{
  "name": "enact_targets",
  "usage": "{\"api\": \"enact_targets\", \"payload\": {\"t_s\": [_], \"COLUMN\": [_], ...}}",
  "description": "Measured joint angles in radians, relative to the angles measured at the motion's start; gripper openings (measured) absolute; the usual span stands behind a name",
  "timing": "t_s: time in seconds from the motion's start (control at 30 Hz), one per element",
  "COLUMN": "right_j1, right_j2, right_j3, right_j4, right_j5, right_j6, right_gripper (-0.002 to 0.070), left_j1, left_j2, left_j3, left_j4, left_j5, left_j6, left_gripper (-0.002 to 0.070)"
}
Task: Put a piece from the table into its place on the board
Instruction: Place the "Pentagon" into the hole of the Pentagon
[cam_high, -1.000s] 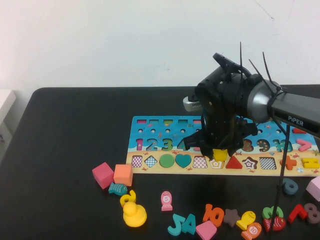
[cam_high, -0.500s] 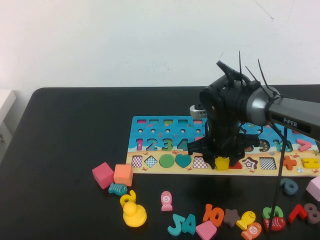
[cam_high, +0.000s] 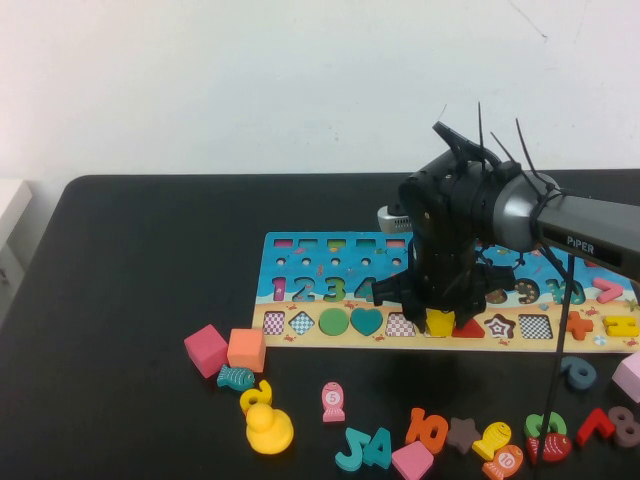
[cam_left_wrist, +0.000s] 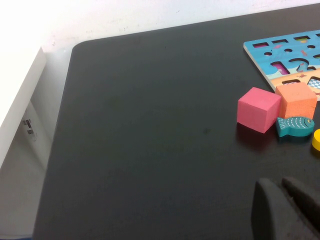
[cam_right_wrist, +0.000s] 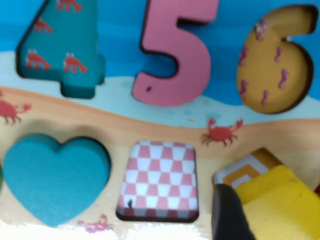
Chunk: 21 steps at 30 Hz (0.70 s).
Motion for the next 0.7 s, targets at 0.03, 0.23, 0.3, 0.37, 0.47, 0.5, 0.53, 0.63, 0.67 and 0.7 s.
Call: {"api": "enact_targets", "payload": {"t_s": [0.03,0.23,0.3,0.37,0.47,0.5,0.53,0.63,0.67,0.7], "right_j1": [0.0,0.0,0.0,0.0,0.0,0.0,0.0,0.0,0.0,0.0], "right_j2": [0.0,0.001,0.002,0.002,0.002,0.002,0.002,0.002,0.002,0.002], "right_j3": [0.0,0.0,0.0,0.0,0.0,0.0,0.0,0.0,0.0,0.0], "right_j4": [0.0,0.009,0.009,0.009,0.01,0.01,0.01,0.01,0.01,0.01], "right_j5": [-0.009,-0.047,-0.047,-0.044,-0.044,-0.041,-0.039,-0.026,-0.02,-0.015], "right_j6": [0.0,0.0,0.0,0.0,0.0,0.0,0.0,0.013,0.017,0.019], "right_gripper": [0.0377,0.0377,0.0377,0.0377,0.0377,0.0377,0.0377,0.0377,0.0377,0.0377], "left_j1": [0.0,0.0,0.0,0.0,0.0,0.0,0.0,0.0,0.0,0.0], "left_j2": [0.0,0.0,0.0,0.0,0.0,0.0,0.0,0.0,0.0,0.0], "left_j3": [0.0,0.0,0.0,0.0,0.0,0.0,0.0,0.0,0.0,0.0], "left_j4": [0.0,0.0,0.0,0.0,0.0,0.0,0.0,0.0,0.0,0.0], "left_j5": [0.0,0.0,0.0,0.0,0.0,0.0,0.0,0.0,0.0,0.0], "left_j6": [0.0,0.0,0.0,0.0,0.0,0.0,0.0,0.0,0.0,0.0], "left_gripper": [-0.0001,-0.0001,-0.0001,-0.0001,-0.0001,-0.0001,-0.0001,-0.0001,-0.0001,-0.0001]}}
